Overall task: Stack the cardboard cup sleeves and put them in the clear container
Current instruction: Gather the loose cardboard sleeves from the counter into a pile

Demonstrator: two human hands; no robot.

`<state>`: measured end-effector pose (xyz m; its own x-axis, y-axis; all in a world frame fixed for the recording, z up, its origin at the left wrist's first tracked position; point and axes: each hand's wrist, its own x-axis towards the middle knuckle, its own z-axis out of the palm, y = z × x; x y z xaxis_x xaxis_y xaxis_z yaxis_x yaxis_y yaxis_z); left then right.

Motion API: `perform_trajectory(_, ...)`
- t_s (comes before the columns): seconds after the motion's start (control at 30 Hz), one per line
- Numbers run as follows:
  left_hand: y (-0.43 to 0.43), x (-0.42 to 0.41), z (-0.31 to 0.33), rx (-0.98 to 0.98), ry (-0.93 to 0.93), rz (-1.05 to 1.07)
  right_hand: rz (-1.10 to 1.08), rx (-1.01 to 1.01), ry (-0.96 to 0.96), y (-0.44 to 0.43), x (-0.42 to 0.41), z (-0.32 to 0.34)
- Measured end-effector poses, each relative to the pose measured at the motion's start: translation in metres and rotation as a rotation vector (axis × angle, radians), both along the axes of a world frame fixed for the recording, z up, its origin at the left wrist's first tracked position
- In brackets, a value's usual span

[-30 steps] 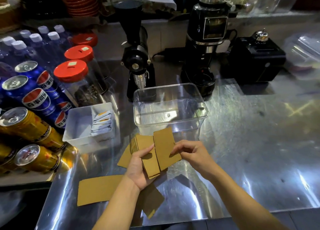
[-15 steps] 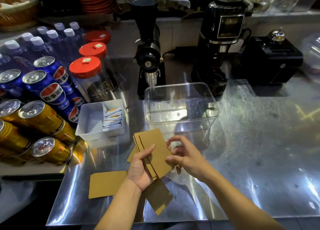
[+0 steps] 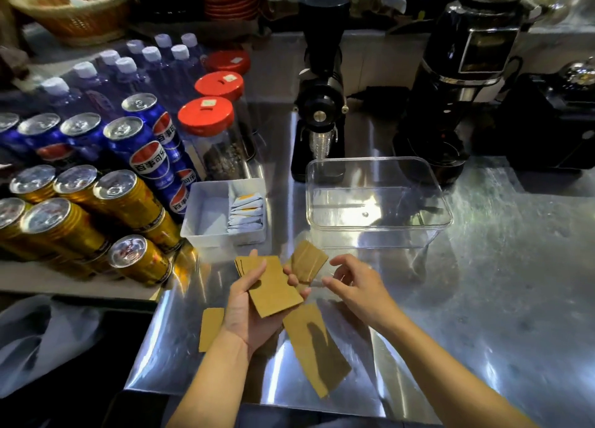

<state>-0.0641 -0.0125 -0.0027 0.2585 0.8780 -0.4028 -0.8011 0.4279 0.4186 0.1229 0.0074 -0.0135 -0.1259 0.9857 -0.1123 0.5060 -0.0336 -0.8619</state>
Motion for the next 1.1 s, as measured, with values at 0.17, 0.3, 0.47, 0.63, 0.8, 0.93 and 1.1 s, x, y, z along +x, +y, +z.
perform_trajectory(0.17, -0.008, -0.021, 0.005, 0.064, 0.028, 0.034, -0.032, -0.037, -0.217, 0.015, -0.016, -0.016)
perform_trajectory(0.3, -0.016, -0.029, 0.007, 0.040, -0.003, 0.070, 0.021, 0.022, -0.494, 0.023, -0.035, -0.020)
perform_trajectory(0.47, -0.025, -0.038, 0.004, 0.011, 0.008, 0.103, 0.033, 0.013, -0.610, 0.028, -0.057, -0.020)
perform_trajectory(0.63, -0.028, -0.043, 0.001, -0.011, 0.024, 0.107, 0.055, -0.139, -0.643, 0.048, -0.060, -0.017)
perform_trajectory(0.8, -0.027, -0.045, -0.002, -0.012, 0.010, 0.108, -0.029, -0.099, -0.524, 0.055, -0.050, -0.017)
perform_trajectory(0.93, -0.021, -0.043, -0.005, -0.002, -0.004, 0.088, -0.123, -0.027, -0.020, 0.043, -0.034, -0.012)
perform_trajectory(1.1, -0.007, -0.030, -0.007, -0.008, 0.015, 0.022, -0.259, 0.137, 0.395, 0.033, -0.005, 0.020)
